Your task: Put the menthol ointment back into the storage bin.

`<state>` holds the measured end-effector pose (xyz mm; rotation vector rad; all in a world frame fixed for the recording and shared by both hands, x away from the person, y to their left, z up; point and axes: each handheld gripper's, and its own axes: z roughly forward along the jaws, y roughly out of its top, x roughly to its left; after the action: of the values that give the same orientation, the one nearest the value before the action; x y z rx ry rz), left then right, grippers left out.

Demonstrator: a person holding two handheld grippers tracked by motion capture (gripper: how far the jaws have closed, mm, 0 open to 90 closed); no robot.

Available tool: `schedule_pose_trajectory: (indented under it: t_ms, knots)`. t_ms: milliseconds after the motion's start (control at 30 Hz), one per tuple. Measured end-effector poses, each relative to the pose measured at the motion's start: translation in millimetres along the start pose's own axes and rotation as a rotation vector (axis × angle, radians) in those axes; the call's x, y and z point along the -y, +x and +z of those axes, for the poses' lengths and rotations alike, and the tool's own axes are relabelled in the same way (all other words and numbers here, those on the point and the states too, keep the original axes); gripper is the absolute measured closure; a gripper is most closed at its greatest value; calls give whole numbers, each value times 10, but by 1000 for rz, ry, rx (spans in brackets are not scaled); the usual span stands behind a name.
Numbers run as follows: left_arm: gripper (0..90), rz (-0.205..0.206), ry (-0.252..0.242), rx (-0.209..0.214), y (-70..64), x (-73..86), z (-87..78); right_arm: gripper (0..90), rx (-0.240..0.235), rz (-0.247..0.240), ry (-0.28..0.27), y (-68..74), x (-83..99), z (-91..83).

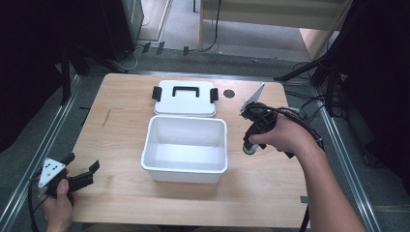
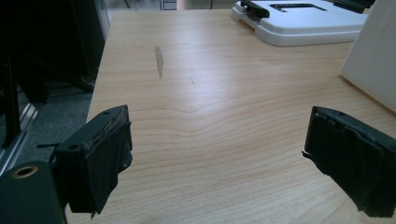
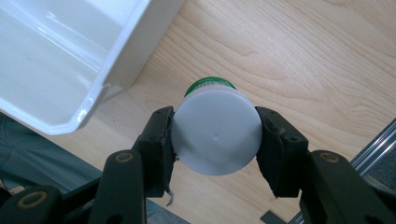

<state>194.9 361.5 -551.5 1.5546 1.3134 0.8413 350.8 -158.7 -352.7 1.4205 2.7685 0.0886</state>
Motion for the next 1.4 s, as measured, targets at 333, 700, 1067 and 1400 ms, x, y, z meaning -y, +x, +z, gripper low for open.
schedule_pose_trajectory:
  t_ms: [333,700,1067,1400]
  knots:
    - [83,3,0,0,-2,0,4,516,9,-41,-3,161,-110,-138]
    - [83,-1,2,3,4,-1,3,516,1,-66,-1,342,-225,-240]
    - [83,-5,1,5,7,-1,2,516,5,-99,-4,501,-344,-293]
    - [82,-8,-1,7,9,0,3,516,3,-132,1,655,-453,-293]
